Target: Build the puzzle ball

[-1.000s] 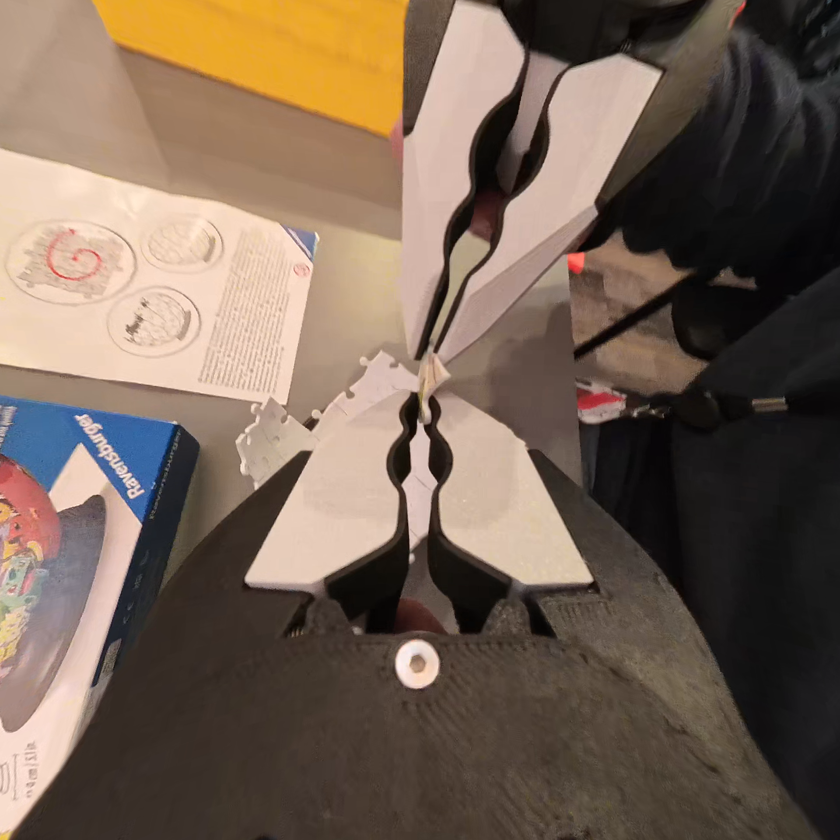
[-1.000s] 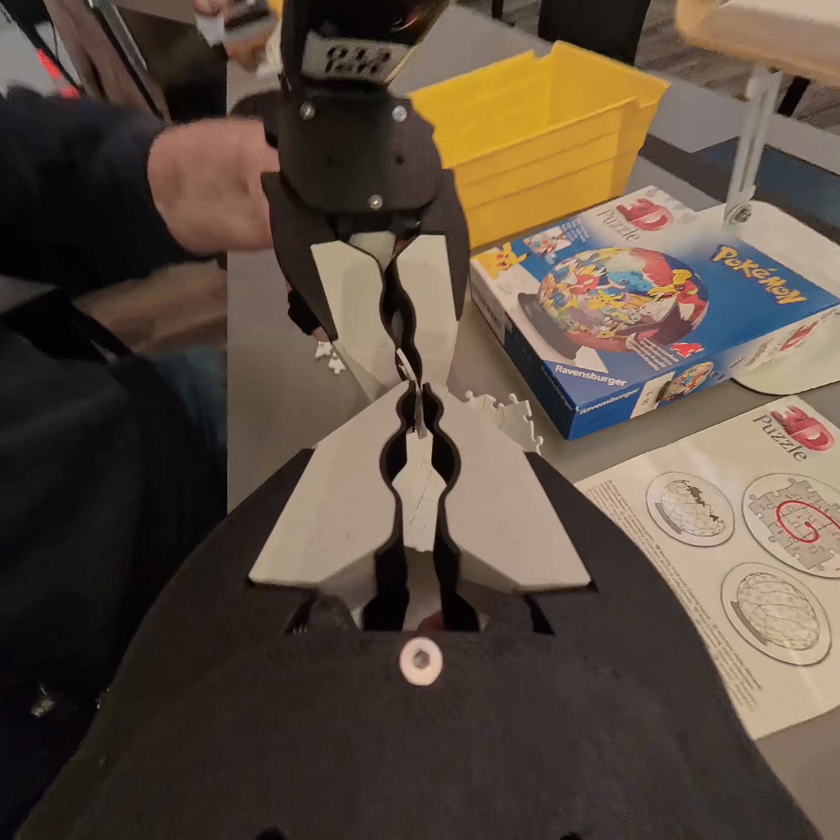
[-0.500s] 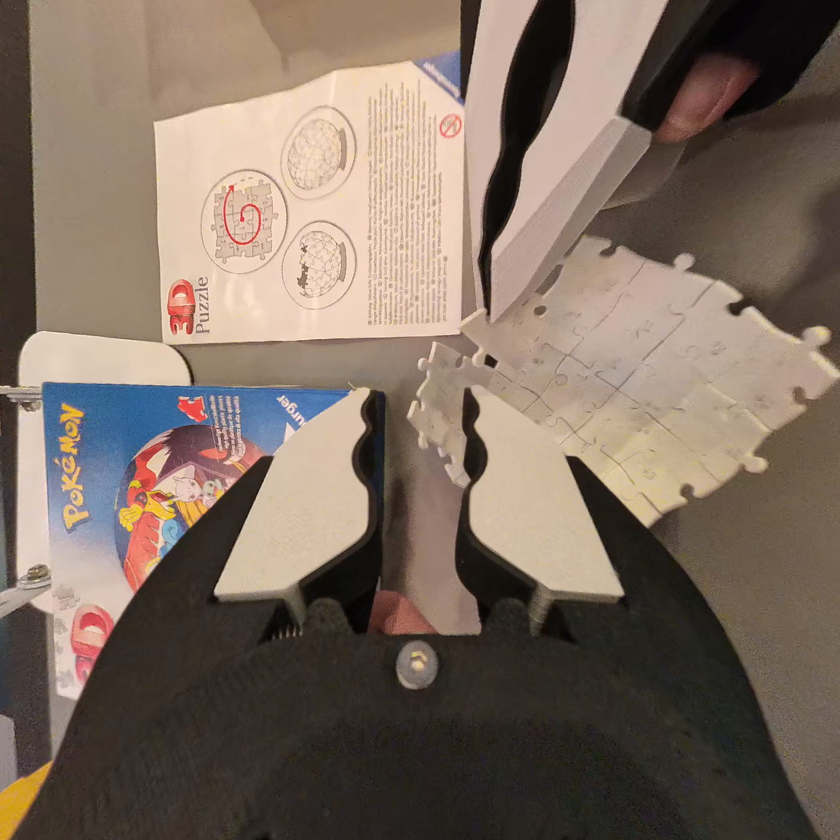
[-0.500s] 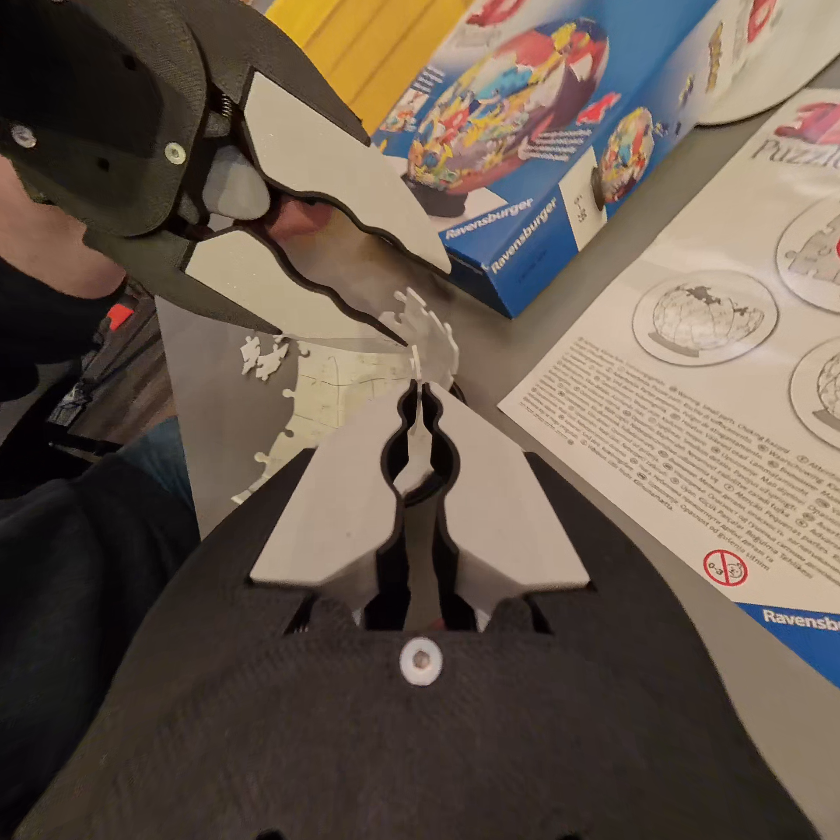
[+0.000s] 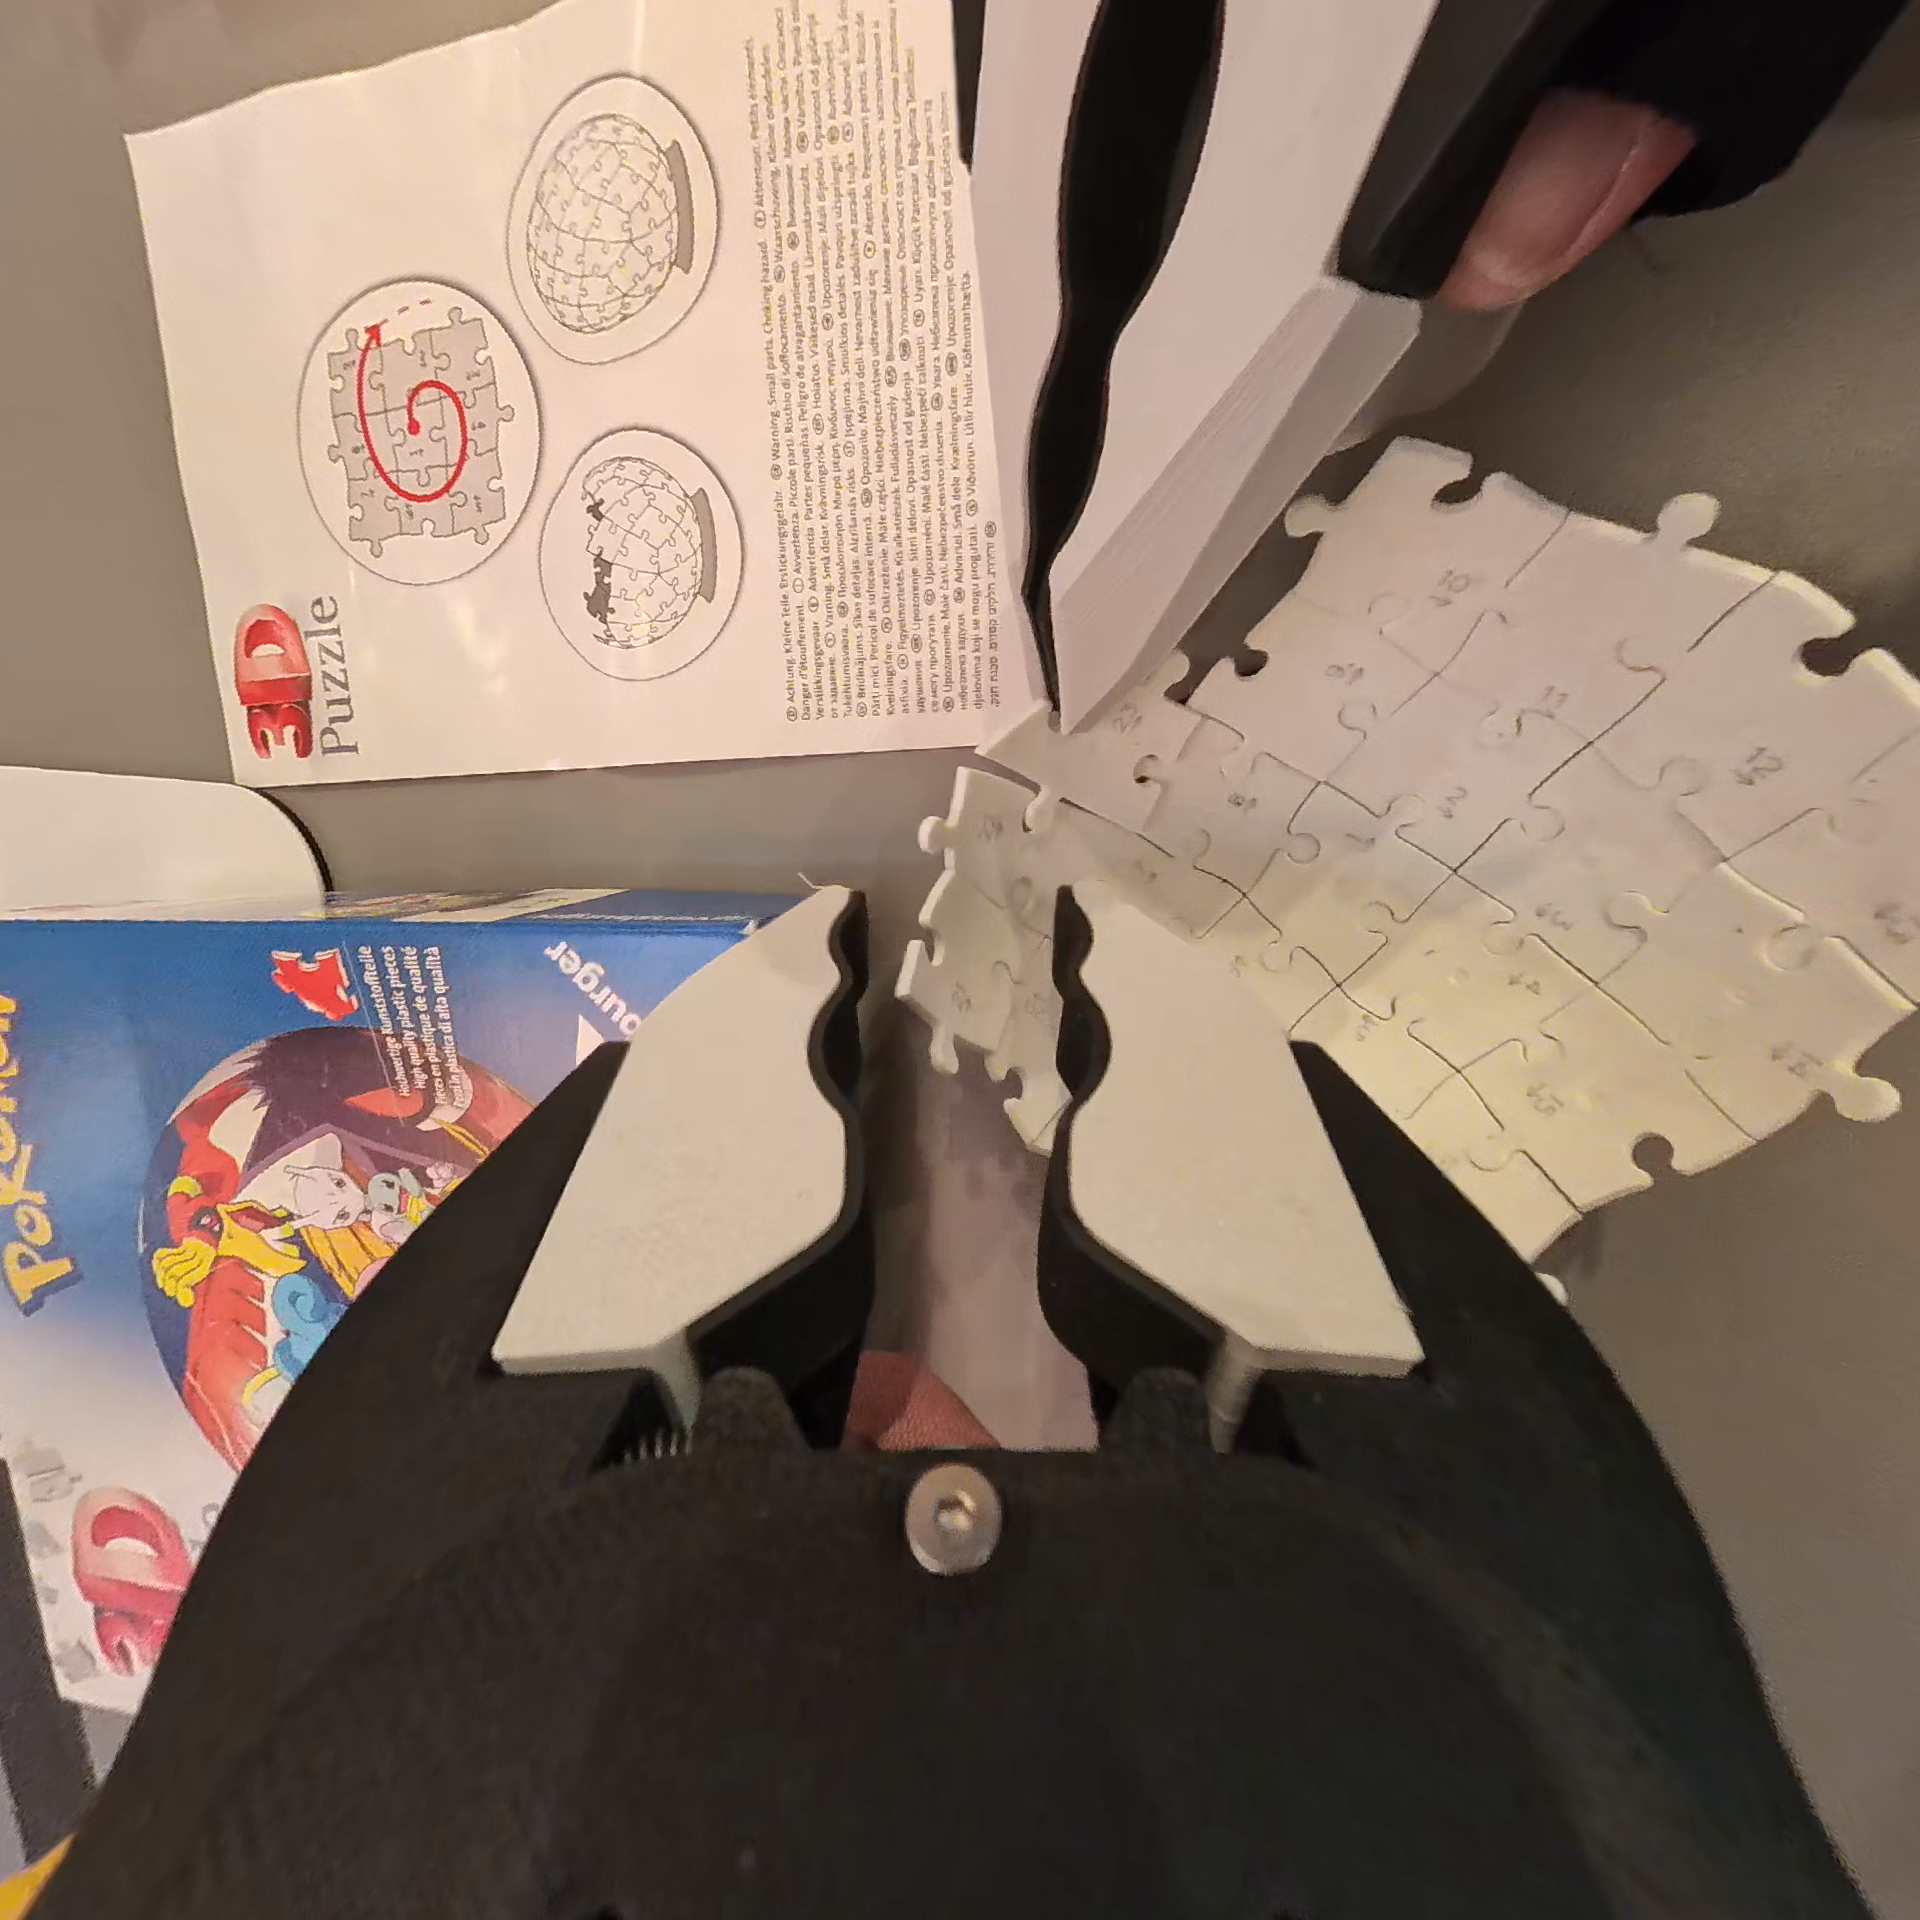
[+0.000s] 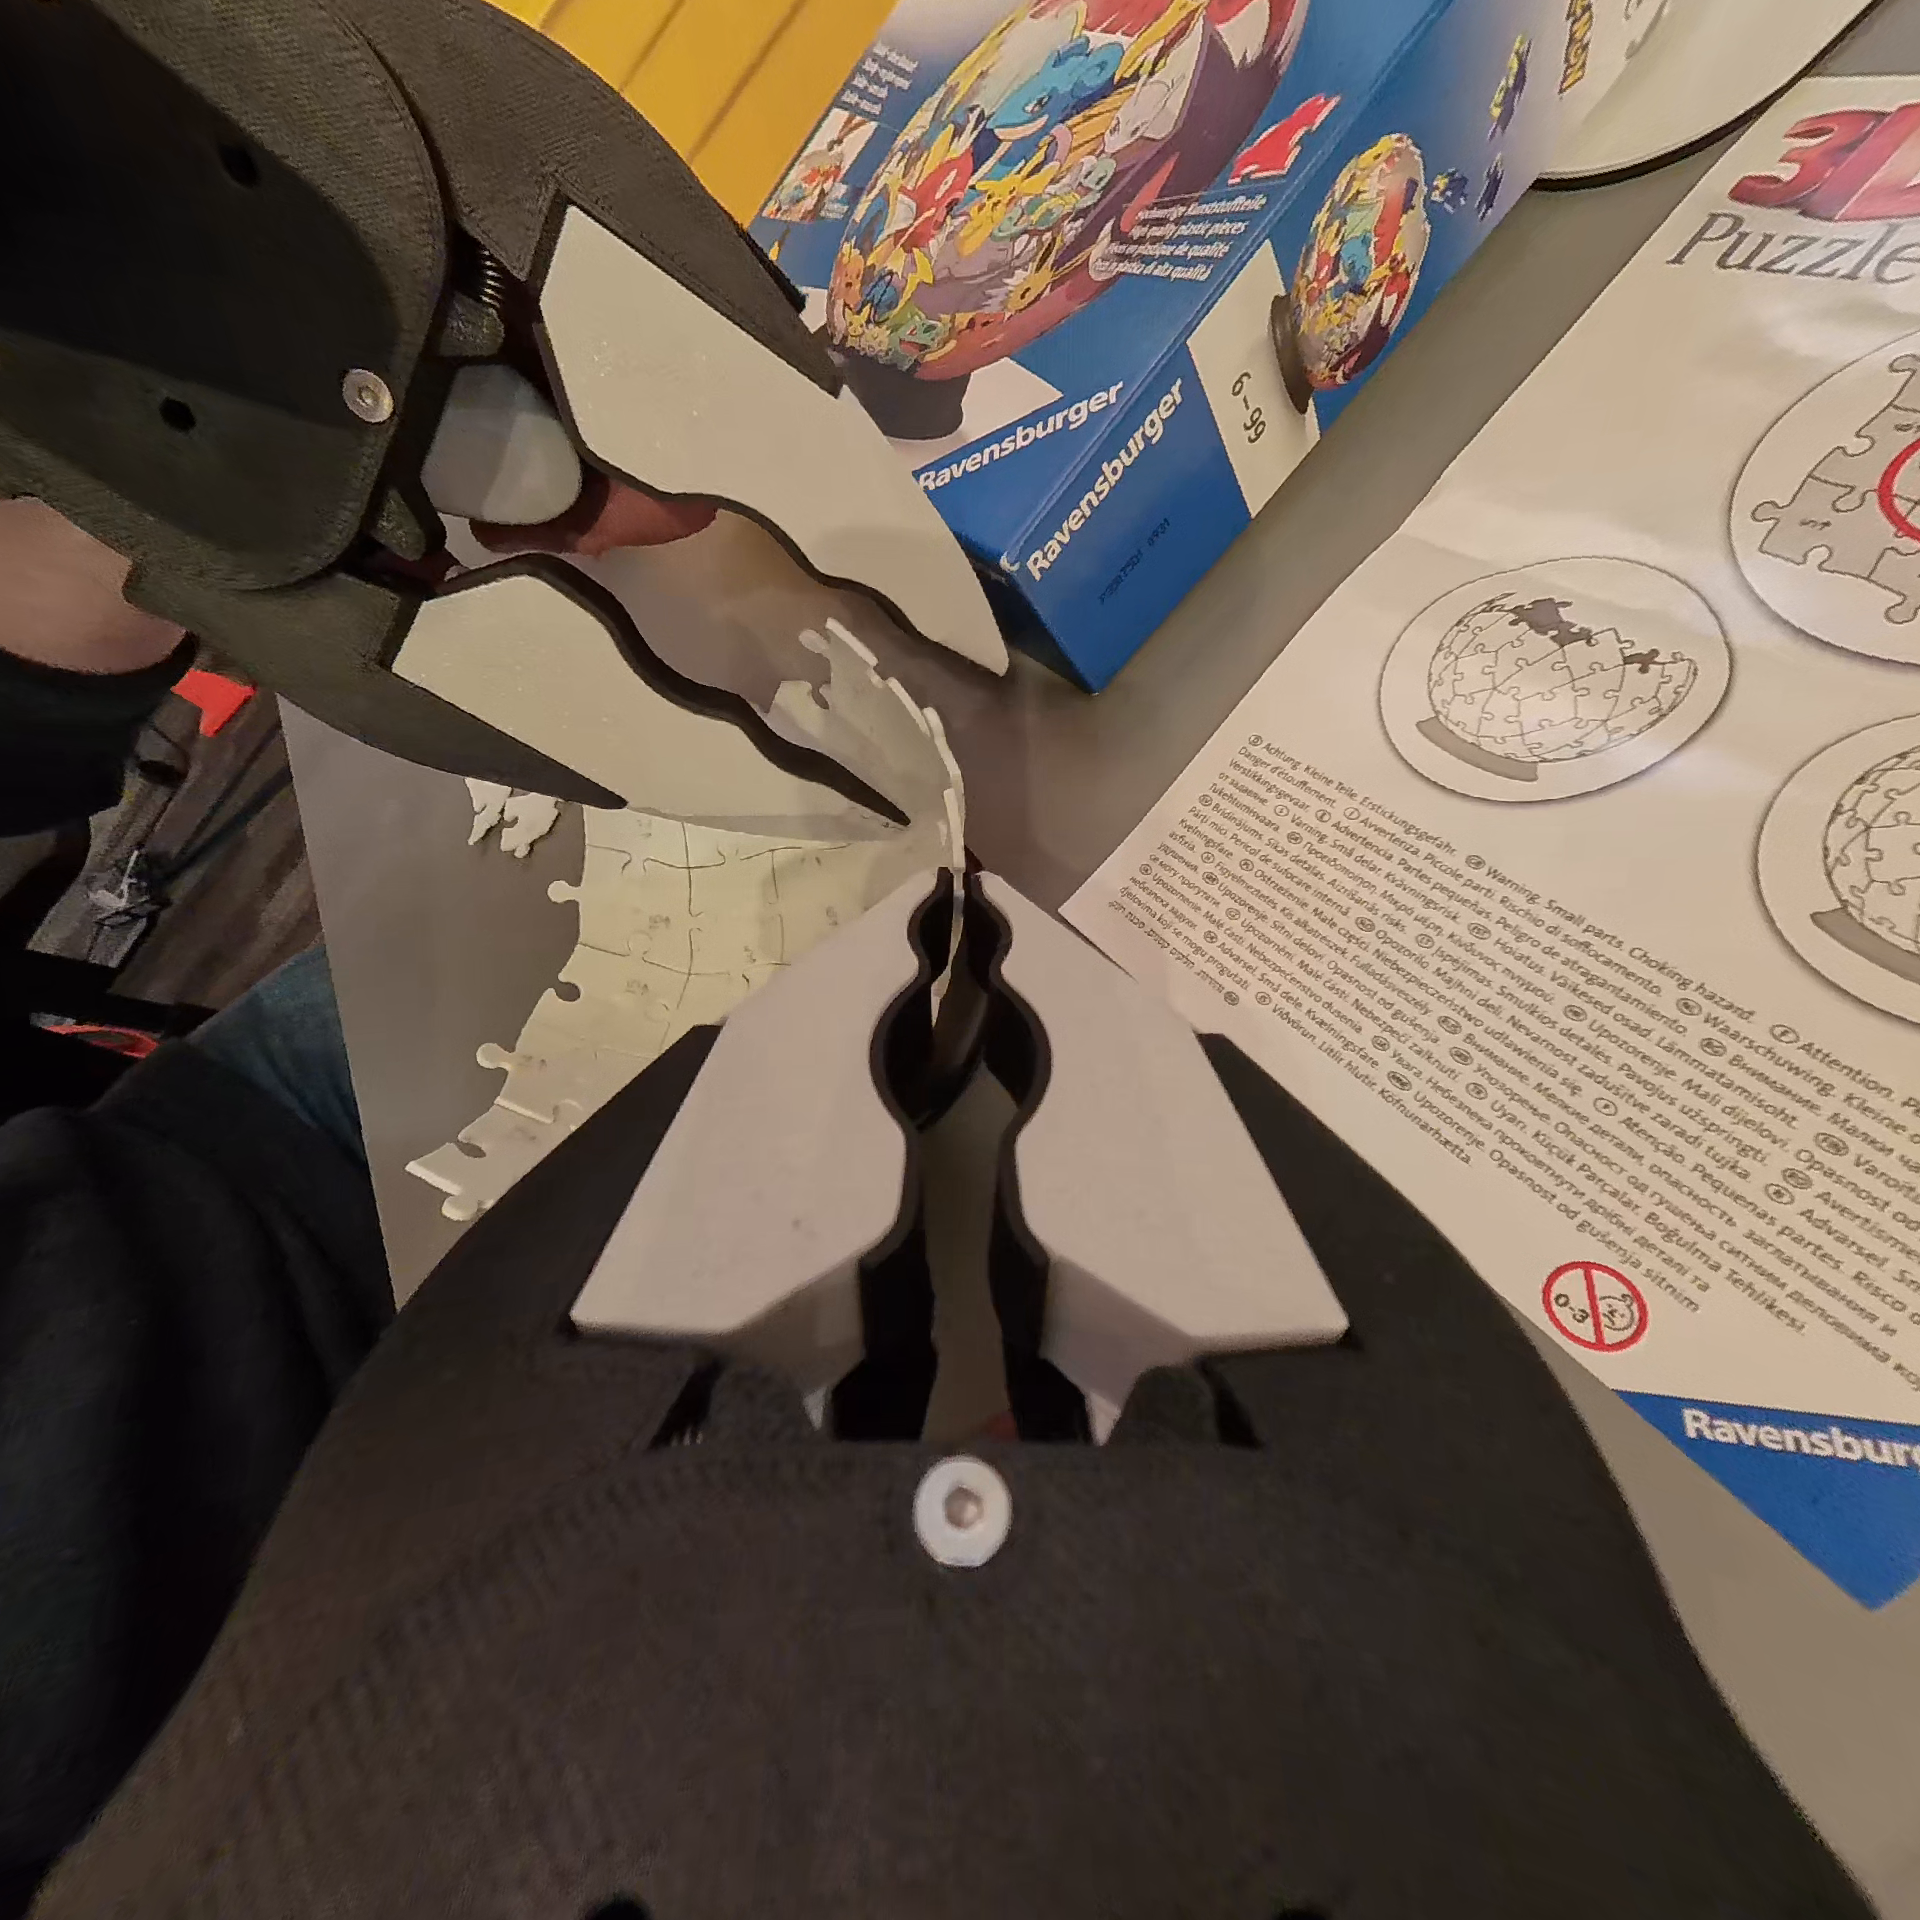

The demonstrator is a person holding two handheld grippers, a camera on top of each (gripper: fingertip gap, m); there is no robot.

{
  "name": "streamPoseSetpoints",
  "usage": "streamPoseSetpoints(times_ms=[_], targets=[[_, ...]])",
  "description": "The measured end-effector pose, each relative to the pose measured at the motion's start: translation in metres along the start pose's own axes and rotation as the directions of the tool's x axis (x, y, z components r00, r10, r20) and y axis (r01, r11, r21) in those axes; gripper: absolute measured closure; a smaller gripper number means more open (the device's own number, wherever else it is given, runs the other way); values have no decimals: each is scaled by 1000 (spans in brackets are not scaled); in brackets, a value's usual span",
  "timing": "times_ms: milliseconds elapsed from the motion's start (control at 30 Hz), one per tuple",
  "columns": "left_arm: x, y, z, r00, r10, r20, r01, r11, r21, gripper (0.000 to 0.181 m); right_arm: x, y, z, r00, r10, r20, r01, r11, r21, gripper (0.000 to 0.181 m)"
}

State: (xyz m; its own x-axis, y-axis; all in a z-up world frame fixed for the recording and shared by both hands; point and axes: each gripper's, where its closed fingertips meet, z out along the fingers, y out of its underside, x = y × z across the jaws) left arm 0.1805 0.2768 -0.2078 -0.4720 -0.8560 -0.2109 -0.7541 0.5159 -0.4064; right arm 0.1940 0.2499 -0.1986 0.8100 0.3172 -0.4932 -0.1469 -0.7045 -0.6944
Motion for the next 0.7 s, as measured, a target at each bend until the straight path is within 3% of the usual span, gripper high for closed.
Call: streamPoseSetpoints(times_ms=[33,700], targets=[[2,0,1,1000,-2,-13,2,1000,0,148,0,1,0,1000,-4,-2,4,1000,-3,181],[5,-9,7,994,51,-98,-53,999,-11,147,4,-5,-7,999,-31,-15,31,999,14,181]])
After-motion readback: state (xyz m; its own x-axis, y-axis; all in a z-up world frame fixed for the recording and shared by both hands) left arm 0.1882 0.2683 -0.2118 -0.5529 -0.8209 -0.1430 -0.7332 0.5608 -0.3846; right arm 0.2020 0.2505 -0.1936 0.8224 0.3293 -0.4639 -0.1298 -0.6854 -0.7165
